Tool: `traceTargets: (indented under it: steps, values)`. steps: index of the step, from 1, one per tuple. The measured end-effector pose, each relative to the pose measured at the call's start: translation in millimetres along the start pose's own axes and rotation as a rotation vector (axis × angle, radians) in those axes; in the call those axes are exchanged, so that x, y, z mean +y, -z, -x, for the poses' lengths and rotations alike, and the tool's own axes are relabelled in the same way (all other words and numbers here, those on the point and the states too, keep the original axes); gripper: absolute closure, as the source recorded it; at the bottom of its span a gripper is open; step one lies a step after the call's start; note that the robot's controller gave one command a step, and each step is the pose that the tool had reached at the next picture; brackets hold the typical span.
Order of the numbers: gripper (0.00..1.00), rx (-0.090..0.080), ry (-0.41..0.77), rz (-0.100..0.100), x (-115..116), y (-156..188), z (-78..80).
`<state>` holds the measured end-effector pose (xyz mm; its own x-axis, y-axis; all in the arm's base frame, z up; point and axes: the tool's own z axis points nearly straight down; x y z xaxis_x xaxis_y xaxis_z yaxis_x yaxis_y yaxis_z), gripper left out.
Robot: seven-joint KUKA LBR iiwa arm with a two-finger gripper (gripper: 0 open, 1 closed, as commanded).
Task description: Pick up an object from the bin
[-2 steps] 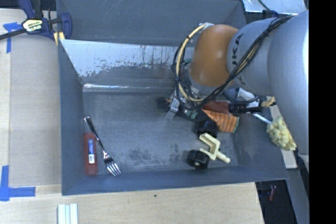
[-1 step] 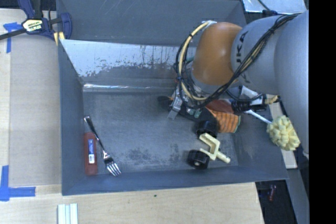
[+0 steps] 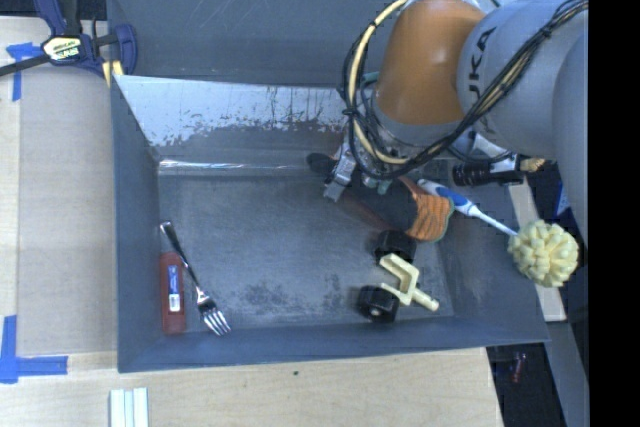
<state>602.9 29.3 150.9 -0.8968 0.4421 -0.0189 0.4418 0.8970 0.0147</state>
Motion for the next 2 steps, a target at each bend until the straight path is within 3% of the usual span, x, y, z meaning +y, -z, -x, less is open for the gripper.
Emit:
traceTargets:
  steps: [1,2]
  values:
    - [1.00,-0.004,-0.006,0.000,-22.9,75.1,-1.8]
    - [1.00,-0.005,0.078,0.002,-28.3,-12.9,22.3]
